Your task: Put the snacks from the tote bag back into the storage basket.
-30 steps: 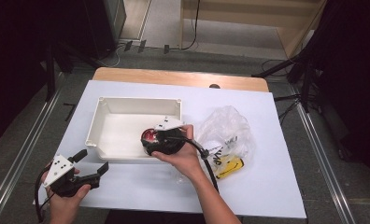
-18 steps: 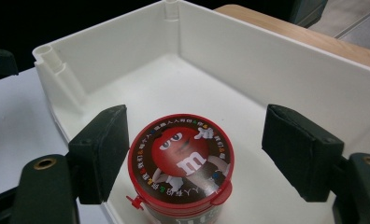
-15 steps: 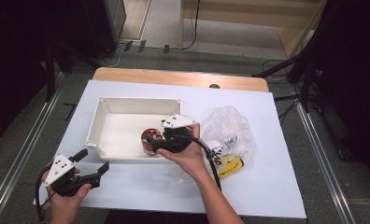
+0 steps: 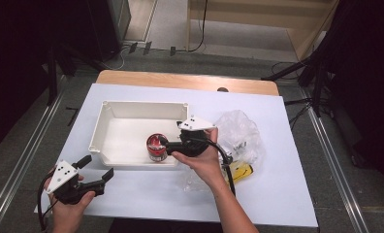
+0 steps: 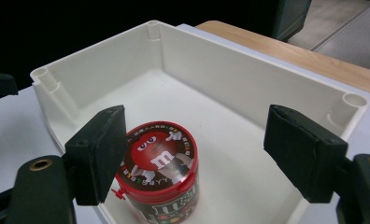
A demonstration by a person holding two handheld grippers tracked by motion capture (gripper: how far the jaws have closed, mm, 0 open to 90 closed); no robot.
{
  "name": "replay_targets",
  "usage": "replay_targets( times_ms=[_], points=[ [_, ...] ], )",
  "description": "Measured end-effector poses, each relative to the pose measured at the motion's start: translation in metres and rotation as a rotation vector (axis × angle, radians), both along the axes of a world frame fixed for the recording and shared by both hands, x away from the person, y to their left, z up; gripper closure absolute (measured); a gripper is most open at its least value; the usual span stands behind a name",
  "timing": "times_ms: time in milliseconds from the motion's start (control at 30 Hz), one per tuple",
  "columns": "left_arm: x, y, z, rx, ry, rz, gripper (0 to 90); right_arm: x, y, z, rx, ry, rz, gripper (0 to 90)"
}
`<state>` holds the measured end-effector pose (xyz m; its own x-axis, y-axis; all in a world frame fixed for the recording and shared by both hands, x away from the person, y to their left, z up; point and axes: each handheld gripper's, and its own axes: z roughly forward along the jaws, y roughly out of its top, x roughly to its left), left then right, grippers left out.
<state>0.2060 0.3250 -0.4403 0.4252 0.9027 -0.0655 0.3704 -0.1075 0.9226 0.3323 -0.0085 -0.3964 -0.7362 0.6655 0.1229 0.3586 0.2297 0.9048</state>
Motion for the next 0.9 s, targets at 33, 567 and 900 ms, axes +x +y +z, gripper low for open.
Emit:
replay_targets(
  times_ms=[33,567,900],
  points=[
    [0.000,0.000,0.000,-0.002,0.001,-0.001,9.5,0.000,-0.002,0.000,0.001,0.000,-0.003,22.4],
    [0.000,0.000,-0.001,0.002,0.003,0.001,9.6,-0.001,-0.032,0.003,0.021,-0.004,-0.055,22.4],
    [0.000,0.000,-0.001,0.002,0.003,0.001,9.5,-0.002,-0.052,0.001,0.027,-0.006,-0.088,22.4]
  ],
)
